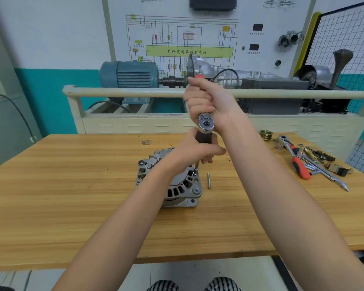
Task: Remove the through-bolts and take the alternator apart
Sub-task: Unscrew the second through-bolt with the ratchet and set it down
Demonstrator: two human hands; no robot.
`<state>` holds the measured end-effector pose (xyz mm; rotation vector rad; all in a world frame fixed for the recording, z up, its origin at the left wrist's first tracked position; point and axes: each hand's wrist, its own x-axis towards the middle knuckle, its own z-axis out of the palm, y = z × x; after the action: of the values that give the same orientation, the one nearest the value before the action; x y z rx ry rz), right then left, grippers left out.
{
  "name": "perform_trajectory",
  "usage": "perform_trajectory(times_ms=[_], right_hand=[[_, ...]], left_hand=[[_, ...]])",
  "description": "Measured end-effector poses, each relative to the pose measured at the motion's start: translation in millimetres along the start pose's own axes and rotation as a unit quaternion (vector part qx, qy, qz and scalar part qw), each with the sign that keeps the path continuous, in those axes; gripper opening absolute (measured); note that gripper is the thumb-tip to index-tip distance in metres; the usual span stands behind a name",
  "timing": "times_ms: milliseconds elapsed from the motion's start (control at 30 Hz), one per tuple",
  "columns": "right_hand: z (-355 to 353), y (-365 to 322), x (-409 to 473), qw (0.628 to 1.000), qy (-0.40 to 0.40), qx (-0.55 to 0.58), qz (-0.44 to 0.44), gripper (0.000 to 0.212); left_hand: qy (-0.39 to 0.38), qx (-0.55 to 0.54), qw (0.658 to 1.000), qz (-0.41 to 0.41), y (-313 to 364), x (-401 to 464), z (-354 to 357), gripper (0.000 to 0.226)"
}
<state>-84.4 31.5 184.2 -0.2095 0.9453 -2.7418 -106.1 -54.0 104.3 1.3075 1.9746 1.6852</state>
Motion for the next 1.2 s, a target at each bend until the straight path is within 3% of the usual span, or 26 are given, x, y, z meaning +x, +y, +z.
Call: perform_trajectory(times_ms=[100, 167, 267, 367, 433, 533, 633, 700, 800, 900, 967, 1067, 1133, 1200], right_hand=[[4.1, 7.5, 1.9, 1.000, 0.008, -0.007, -0.021, 0.046], [2.5, 12.9, 1.3, 0.988, 0.054, 0.040, -0.139, 0.051], [-0.1, 20.4, -2.7, 0.924, 0.136, 0.099, -0.343, 0.044], [-0.4, 21.5, -7.5, 0.893, 0.162, 0.108, -0.405, 0.040], [-2.1, 16.7, -8.8, 0.931, 0.142, 0.077, -0.328, 0.041], [1.0, 8.0, -6.4, 0.993, 0.054, -0.013, -0.108, 0.039], [7.4, 7.8, -2.0, 0.995, 0.000, -0.090, 0.029, 0.032], [7.9, 9.2, 0.3, 0.998, 0.004, -0.062, 0.025, 0.040], [1.8, 13.8, 0.3, 0.983, 0.074, 0.045, -0.160, 0.051], [-2.3, 22.1, -6.1, 0.903, 0.159, 0.099, -0.386, 0.040], [-3.0, 25.4, -10.5, 0.882, 0.170, 0.104, -0.427, 0.038], [-3.9, 19.1, -11.1, 0.931, 0.142, 0.065, -0.330, 0.041], [-0.8, 11.4, -7.5, 0.978, 0.089, 0.016, -0.186, 0.043], [4.8, 7.1, -2.8, 0.998, 0.028, -0.045, -0.036, 0.038]], left_hand=[[-0.050, 0.025, 0.998, -0.025, 1.8, -3.5, -7.2, 0.037], [0.005, 0.015, 0.999, -0.029, -0.7, -3.4, -4.6, 0.039], [0.126, -0.019, 0.992, -0.023, -5.6, 4.2, 3.7, 0.032], [0.166, -0.013, 0.986, -0.022, -5.7, 8.2, 10.6, 0.029], [0.146, 0.010, 0.989, -0.022, -6.1, 5.3, 8.3, 0.030], [0.023, 0.031, 0.999, -0.014, -3.9, -1.6, -0.2, 0.034], [-0.029, 0.046, 0.998, -0.023, -2.2, -5.1, -1.2, 0.038], [0.002, 0.034, 0.999, -0.028, -3.1, -4.3, 0.6, 0.037], [0.090, -0.004, 0.995, -0.035, -6.3, 0.6, 3.8, 0.031], [0.184, -0.057, 0.981, -0.028, -5.9, 7.3, 10.5, 0.024], [0.172, -0.050, 0.984, -0.018, -5.0, 6.9, 12.1, 0.021], [0.078, -0.018, 0.997, -0.006, -5.8, 2.5, 2.7, 0.031], [0.001, -0.007, 1.000, 0.007, -3.8, -1.5, -3.4, 0.037], [-0.047, 0.011, 0.999, -0.008, -1.2, -3.6, -4.6, 0.038]])
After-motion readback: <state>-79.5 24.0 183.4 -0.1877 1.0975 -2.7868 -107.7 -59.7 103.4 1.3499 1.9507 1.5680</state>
